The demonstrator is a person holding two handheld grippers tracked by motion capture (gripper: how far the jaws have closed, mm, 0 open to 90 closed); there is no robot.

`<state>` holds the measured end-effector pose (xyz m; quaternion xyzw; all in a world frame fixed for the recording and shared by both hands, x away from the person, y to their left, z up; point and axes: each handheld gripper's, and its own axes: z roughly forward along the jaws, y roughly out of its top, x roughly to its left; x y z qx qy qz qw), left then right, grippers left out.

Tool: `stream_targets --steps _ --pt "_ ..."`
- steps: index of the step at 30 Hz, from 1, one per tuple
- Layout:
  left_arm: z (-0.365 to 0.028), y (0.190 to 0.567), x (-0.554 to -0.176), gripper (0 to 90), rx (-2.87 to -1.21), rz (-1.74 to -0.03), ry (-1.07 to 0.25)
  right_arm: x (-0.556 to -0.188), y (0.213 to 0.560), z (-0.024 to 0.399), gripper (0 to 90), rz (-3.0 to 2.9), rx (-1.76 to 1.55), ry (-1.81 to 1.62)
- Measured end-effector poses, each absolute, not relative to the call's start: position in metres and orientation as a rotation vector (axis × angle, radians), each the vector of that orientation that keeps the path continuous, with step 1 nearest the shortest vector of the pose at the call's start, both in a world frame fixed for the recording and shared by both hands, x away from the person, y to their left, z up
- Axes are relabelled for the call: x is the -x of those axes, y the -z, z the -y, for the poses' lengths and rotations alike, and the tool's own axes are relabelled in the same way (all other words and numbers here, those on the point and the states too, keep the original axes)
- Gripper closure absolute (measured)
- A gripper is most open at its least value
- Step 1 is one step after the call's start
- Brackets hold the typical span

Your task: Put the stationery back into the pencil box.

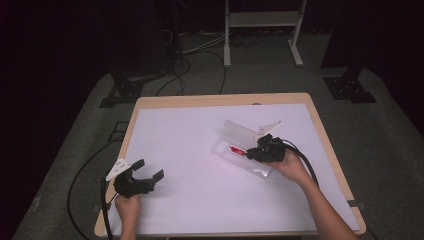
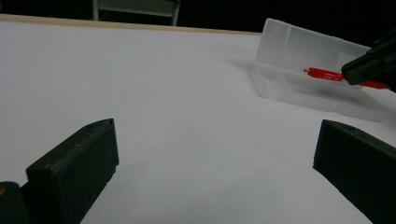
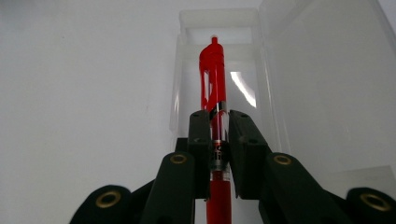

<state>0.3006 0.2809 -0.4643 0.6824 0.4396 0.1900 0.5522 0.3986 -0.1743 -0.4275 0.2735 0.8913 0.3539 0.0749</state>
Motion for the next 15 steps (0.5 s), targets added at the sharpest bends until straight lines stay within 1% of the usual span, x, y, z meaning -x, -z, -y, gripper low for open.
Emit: stream_targets --steps 15 --pt "-0.281 0.464 -0.301 0.0 -1.614 -1.039 -0.449 -0.402 0.441 0.176 78.8 -2.687 -0.859 -1.029"
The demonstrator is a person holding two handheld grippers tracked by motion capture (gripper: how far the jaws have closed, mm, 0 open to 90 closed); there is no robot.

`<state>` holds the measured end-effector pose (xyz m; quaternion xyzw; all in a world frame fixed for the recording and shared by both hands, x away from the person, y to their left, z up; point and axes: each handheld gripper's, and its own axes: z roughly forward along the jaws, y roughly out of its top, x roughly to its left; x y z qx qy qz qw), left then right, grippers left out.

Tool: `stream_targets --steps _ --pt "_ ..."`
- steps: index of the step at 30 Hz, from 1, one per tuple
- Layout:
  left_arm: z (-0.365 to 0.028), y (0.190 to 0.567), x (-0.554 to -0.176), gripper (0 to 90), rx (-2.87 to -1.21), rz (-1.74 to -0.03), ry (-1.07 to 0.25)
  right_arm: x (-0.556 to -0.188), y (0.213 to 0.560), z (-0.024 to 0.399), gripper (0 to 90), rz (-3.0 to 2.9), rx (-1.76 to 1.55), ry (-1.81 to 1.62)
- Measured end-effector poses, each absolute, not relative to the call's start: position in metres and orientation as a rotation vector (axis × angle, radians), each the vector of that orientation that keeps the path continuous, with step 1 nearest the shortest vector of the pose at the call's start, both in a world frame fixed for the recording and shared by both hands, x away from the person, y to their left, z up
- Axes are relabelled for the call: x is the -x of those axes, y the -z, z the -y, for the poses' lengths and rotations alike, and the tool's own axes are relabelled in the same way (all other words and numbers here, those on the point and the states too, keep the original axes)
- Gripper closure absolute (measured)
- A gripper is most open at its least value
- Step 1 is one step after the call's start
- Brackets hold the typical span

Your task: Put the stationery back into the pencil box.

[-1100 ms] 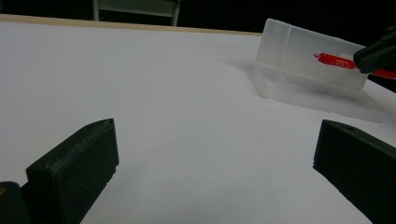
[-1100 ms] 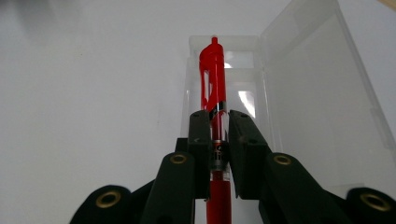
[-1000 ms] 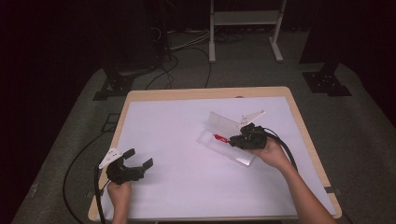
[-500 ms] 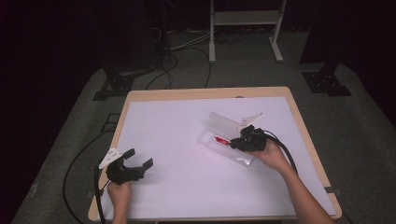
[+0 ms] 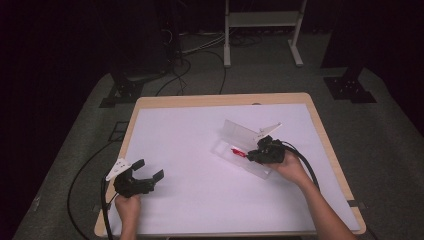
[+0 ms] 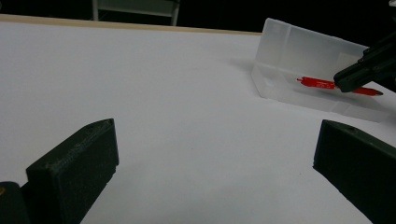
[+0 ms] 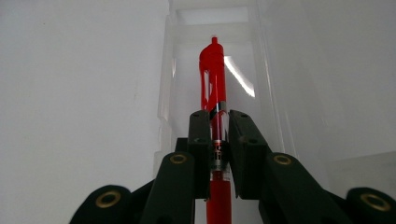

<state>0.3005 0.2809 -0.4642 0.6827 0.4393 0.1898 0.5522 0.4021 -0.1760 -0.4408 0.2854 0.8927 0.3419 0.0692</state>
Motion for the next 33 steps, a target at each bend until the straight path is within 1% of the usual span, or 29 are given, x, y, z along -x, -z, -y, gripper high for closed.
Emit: stream_targets --steps 14,33 --pt "-0.281 0.464 -0.301 0.0 -1.614 -1.041 -0.449 -0.405 0.452 0.170 78.8 -2.712 -0.877 -1.013" --pt "-0.281 0.464 -0.301 0.0 -1.610 -1.046 -0.450 -0.409 0.460 0.167 78.8 -2.718 -0.884 -1.020"
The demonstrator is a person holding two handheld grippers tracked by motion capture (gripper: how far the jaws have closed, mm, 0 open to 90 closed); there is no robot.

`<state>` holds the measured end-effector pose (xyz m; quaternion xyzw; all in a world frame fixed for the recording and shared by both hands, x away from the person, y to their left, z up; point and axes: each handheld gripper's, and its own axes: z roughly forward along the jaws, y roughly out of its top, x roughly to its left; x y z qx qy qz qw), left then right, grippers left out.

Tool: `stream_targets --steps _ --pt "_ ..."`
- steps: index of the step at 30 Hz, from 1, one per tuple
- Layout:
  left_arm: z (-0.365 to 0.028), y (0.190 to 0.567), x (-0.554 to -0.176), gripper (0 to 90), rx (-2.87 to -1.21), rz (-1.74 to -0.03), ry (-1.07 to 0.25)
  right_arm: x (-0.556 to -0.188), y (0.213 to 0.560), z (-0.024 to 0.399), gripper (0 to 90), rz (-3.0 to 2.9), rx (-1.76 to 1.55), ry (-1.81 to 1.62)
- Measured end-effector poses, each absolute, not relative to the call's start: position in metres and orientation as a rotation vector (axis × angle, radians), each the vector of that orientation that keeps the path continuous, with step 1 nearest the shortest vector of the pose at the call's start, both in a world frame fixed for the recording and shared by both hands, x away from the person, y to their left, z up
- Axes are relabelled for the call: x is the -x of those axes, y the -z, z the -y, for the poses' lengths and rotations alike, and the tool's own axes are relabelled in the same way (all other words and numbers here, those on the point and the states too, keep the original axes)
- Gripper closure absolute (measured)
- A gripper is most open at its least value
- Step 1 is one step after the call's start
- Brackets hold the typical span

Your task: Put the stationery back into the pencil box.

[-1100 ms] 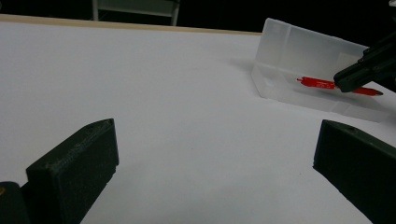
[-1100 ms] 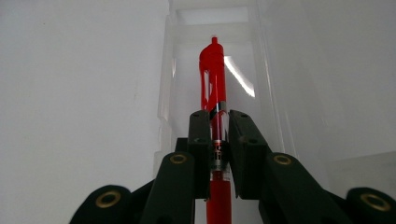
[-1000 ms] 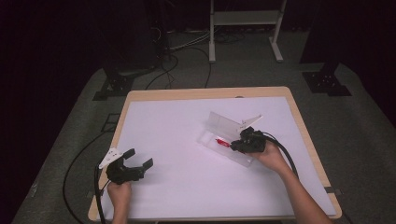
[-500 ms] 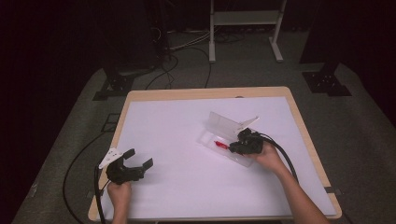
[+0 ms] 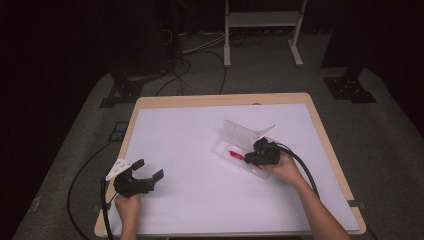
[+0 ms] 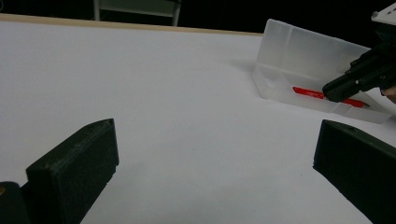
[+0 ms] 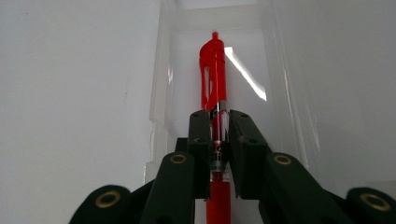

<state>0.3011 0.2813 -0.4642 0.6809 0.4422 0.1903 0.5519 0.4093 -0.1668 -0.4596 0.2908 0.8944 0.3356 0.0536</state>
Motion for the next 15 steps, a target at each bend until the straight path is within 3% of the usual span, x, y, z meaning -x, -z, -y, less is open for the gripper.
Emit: stream_targets --steps 15 --pt "-0.2811 0.4643 -0.3011 0.0 -1.612 -1.044 -0.449 -0.4098 0.4605 0.1660 78.7 -2.722 -0.878 -1.019"
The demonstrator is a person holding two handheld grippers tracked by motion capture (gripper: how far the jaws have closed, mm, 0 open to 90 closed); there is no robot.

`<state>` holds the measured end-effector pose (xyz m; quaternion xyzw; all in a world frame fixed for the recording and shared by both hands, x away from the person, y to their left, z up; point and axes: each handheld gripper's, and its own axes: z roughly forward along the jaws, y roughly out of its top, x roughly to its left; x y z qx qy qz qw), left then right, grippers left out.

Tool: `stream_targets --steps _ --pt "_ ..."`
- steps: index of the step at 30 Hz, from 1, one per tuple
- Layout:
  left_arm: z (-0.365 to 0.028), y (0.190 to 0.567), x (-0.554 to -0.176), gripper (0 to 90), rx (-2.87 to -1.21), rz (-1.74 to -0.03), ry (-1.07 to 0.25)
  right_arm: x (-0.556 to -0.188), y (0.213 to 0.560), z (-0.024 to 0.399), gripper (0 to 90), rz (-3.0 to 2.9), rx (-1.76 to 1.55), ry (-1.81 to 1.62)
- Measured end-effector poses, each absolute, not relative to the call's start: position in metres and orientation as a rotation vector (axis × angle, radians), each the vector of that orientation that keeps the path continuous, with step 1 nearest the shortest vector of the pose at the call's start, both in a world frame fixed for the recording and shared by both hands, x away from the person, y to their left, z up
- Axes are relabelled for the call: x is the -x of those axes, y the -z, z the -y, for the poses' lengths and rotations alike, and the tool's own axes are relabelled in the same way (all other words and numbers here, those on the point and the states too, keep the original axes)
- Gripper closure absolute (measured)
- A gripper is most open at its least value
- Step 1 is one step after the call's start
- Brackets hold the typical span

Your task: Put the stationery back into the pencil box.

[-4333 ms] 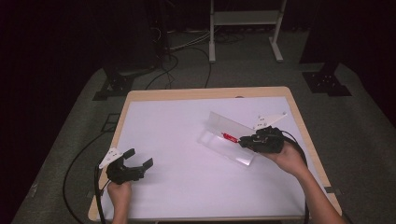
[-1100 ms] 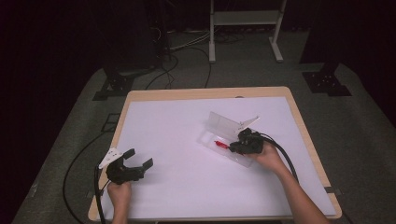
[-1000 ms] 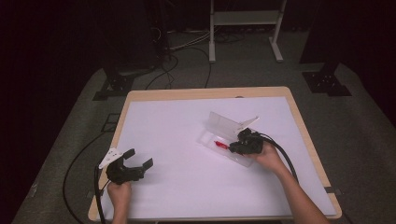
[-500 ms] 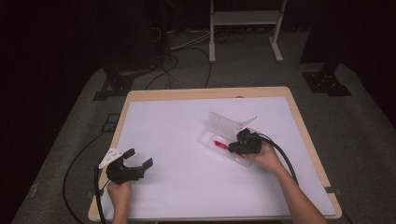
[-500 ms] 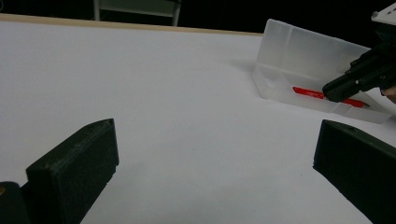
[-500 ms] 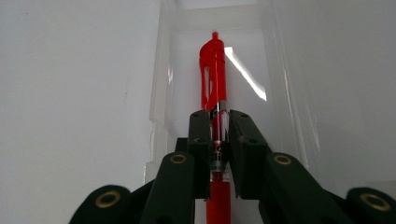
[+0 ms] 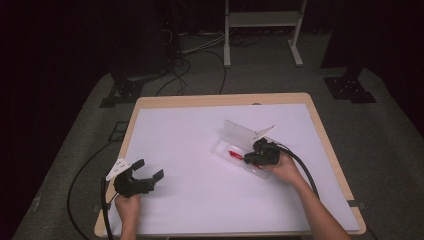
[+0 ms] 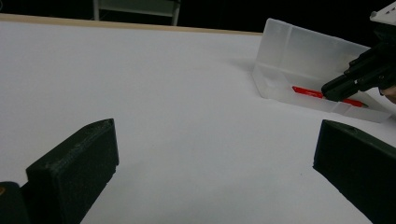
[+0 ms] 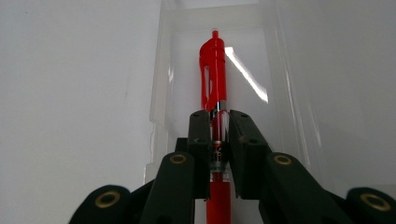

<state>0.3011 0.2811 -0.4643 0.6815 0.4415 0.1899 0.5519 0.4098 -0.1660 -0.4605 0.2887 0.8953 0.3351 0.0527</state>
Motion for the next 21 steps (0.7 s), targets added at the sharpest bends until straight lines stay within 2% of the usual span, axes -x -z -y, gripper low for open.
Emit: stream_targets --steps 14,21 --pt "-0.2810 0.4643 -0.3011 0.0 -1.612 -1.044 -0.450 -0.4099 0.4614 0.1663 77.9 -2.721 -0.881 -1.034" --pt "-0.2811 0.4643 -0.3012 0.0 -1.613 -1.045 -0.450 -0.4086 0.4573 0.1663 71.1 -2.702 -0.876 -1.049"
